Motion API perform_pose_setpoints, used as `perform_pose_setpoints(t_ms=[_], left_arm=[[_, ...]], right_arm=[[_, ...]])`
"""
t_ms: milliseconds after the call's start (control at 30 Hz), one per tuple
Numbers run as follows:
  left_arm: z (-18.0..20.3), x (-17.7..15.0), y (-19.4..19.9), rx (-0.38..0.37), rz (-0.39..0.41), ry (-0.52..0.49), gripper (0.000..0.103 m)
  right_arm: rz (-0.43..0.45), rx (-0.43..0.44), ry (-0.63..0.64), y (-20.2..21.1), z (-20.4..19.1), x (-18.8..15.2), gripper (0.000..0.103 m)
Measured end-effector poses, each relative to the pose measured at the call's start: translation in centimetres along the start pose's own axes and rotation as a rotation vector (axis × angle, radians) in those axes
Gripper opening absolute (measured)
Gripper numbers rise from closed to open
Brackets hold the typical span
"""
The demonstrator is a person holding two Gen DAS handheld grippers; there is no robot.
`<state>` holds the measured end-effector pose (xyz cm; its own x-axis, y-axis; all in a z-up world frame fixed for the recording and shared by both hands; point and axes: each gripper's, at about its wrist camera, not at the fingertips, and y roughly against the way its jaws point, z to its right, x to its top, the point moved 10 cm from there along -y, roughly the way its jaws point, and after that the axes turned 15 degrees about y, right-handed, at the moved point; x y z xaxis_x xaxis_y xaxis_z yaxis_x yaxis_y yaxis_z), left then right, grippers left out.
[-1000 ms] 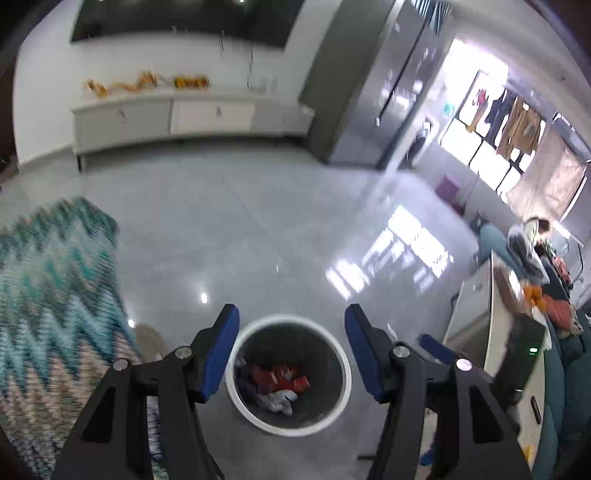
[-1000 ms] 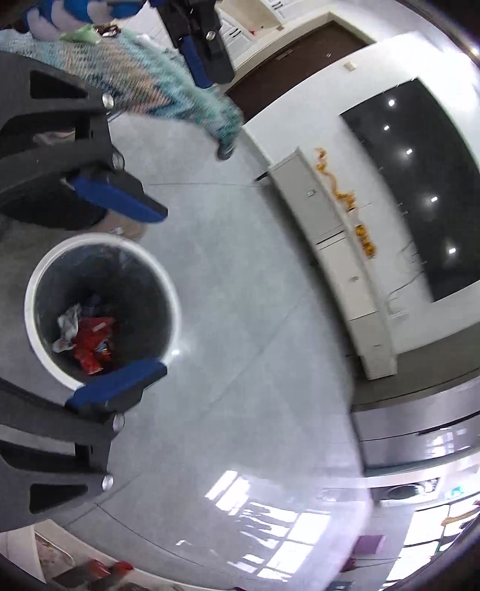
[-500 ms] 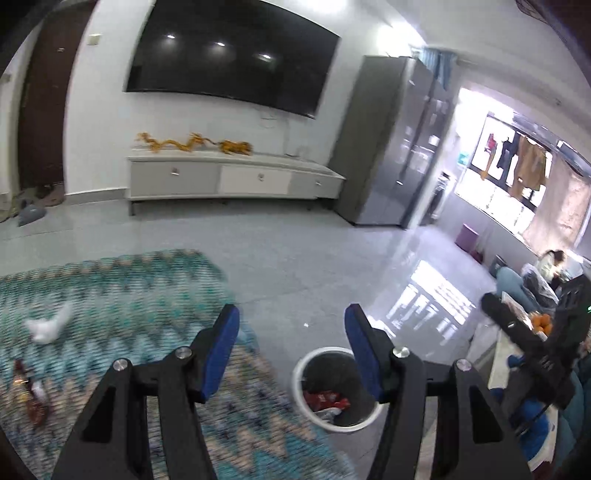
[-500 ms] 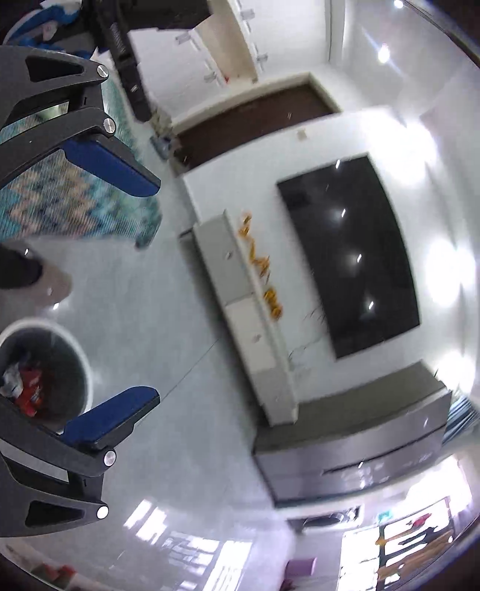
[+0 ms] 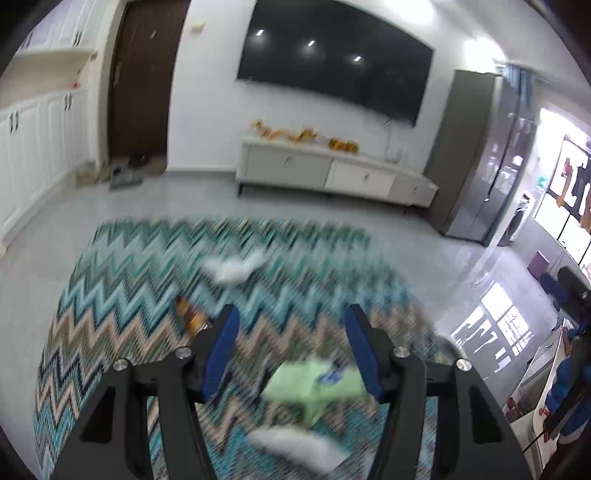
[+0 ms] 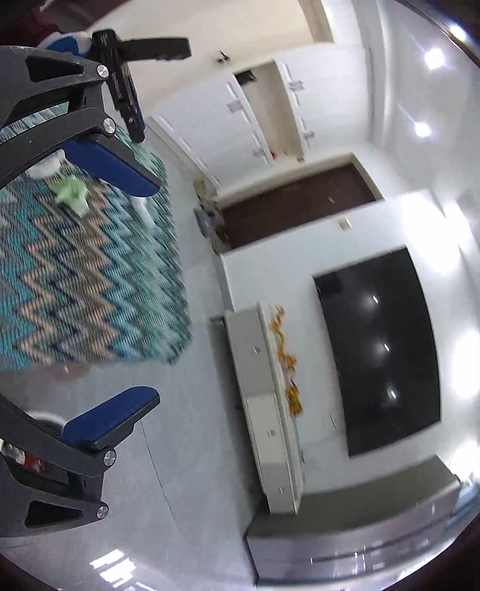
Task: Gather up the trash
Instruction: 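Return both tools to the rug, then grasp the white tissue with the left tool while the right tool grasps the green paper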
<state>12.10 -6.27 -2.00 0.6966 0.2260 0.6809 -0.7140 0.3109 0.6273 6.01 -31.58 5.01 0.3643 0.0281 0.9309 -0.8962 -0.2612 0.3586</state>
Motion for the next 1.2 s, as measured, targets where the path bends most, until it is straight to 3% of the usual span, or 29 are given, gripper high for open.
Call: perform_pose_setpoints(t_ms=[200,400,533,633,733,1067,1200], left_arm=[[-5.8,-5.3,-2.6,0.036,-0.149,0.086,0.058],[-6.1,-9.0,-4.1,0.018,-0.234,0.08,0.056],[-6.3,-10.1,-4.8,0.007,-0.271,0.081,0.033],[-6.7,-10.4,-4.8,-0.009,-0.274,0.093,0.019],[-6.9,-10.4,-4.5,-0.029,-0.264,0.107,0.013],[-8.5,-10.2,-3.4,-0.003,-0.222,0.148,0.009],[-8.8,-9.7,-2.9,0.011,-0.196,0.143,0.008]], right_arm=[[-0.108,0.148,0.051,-4.7,-6.3,-2.1,0.103],[-0.233,0.285,0.071,-9.4,-11.9,-5.9,0.101],[-0.303,0.342,0.068,-11.7,-14.6,-8.4,0.091],[-0.356,0.377,0.068,-13.4,-16.2,-10.1,0.079],[-0.396,0.402,0.076,-14.4,-17.3,-11.4,0.067],[-0.438,0.418,0.084,-15.4,-18.3,-12.6,0.046],[-0.443,0.415,0.084,-15.4,-18.2,-12.7,0.045]])
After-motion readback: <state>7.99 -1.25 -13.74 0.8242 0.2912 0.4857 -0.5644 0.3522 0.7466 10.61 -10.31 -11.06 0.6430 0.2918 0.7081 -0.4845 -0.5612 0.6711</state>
